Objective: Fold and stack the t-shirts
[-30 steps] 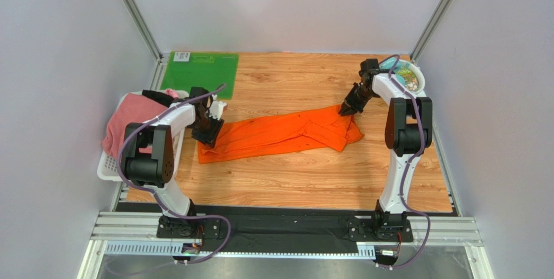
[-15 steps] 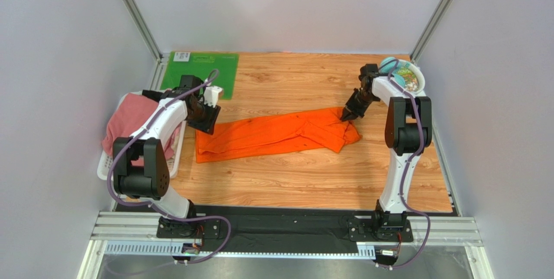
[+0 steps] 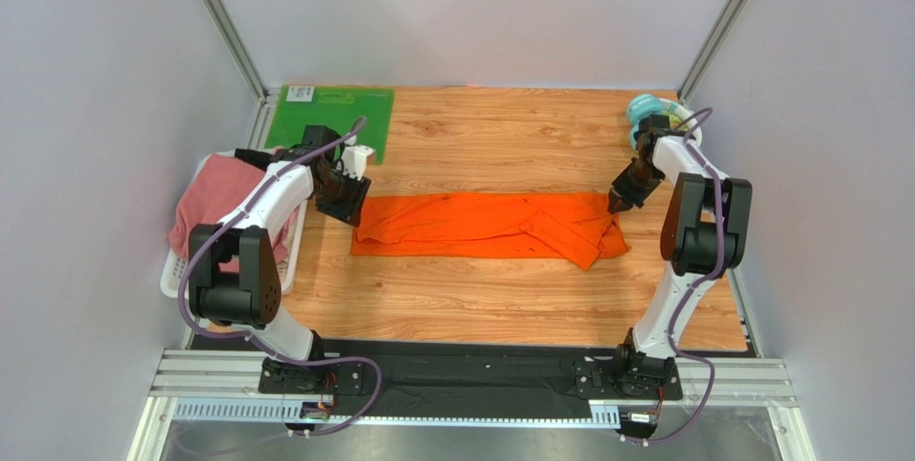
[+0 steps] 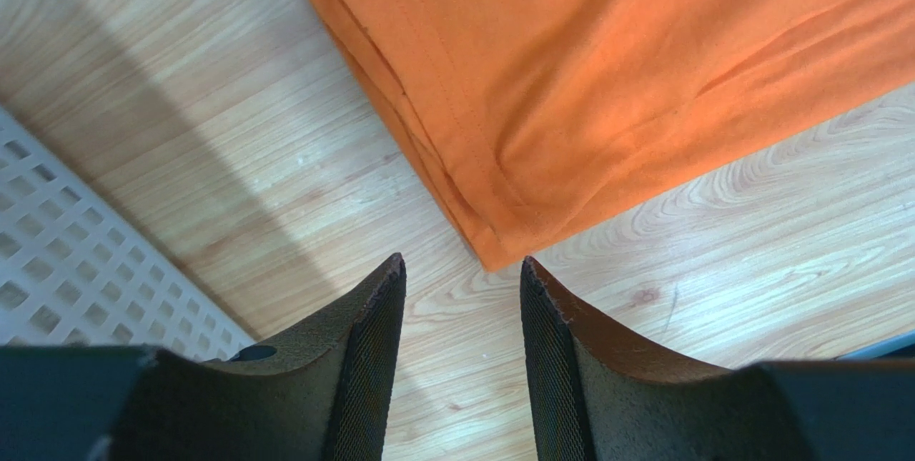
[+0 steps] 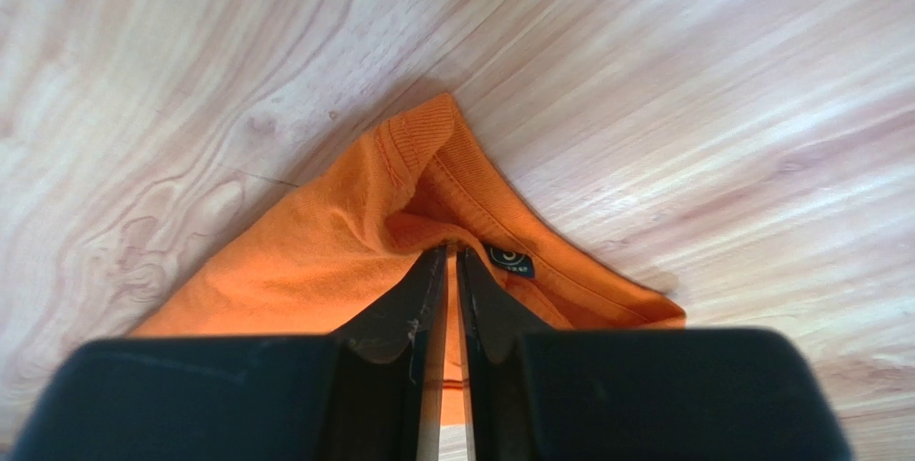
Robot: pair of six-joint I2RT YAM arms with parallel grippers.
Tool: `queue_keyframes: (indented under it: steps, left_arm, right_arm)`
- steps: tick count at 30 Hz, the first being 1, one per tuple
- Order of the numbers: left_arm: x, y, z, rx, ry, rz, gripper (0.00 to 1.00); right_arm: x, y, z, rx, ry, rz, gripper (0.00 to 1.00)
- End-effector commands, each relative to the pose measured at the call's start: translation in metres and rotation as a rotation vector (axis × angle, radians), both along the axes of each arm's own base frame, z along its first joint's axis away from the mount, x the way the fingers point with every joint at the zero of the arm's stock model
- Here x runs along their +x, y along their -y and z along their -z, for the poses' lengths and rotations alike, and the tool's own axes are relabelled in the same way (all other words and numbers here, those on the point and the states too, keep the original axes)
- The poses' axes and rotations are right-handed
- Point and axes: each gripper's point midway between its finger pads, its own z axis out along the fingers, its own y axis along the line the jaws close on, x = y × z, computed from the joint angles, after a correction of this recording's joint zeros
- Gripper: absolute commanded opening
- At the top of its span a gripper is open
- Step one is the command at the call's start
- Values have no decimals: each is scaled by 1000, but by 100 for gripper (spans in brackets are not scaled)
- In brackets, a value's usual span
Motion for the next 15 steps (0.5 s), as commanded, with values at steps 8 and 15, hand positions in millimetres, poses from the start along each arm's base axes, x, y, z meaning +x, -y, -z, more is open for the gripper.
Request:
queue_keyframes:
  steps: [8, 15]
  left_arm:
    - [11, 20, 27, -1, -34, 10, 51]
    - [64, 1, 25, -6, 9, -136, 51]
  right_arm:
    - [16, -23, -28, 54, 147, -64, 22]
    - [24, -46, -33, 82, 215, -126, 24]
